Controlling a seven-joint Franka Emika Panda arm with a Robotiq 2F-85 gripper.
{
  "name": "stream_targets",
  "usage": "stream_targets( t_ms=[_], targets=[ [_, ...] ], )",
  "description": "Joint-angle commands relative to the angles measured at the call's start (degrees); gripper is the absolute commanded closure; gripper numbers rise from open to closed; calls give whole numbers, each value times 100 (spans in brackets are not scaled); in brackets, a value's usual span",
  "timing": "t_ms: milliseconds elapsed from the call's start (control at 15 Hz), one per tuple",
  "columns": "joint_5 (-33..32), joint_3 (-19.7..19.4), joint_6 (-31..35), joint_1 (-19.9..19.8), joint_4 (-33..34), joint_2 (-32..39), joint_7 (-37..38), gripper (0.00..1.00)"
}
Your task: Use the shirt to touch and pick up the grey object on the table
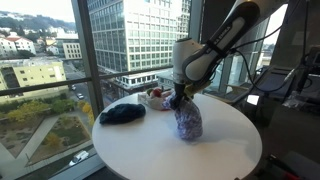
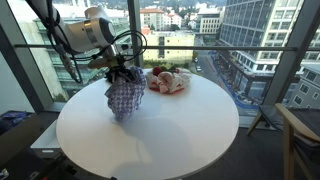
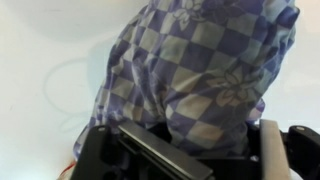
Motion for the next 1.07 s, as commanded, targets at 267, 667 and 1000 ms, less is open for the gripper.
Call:
stream_targets(
  t_ms=[267,667,1000],
  targets=[
    [994,-19,-9,-30,183,746,-932,77],
    [1432,-140,-264,-8,416,1146,-1341,39],
    [1576,-141,-655,-10,448,1020,-1271,1]
  ],
)
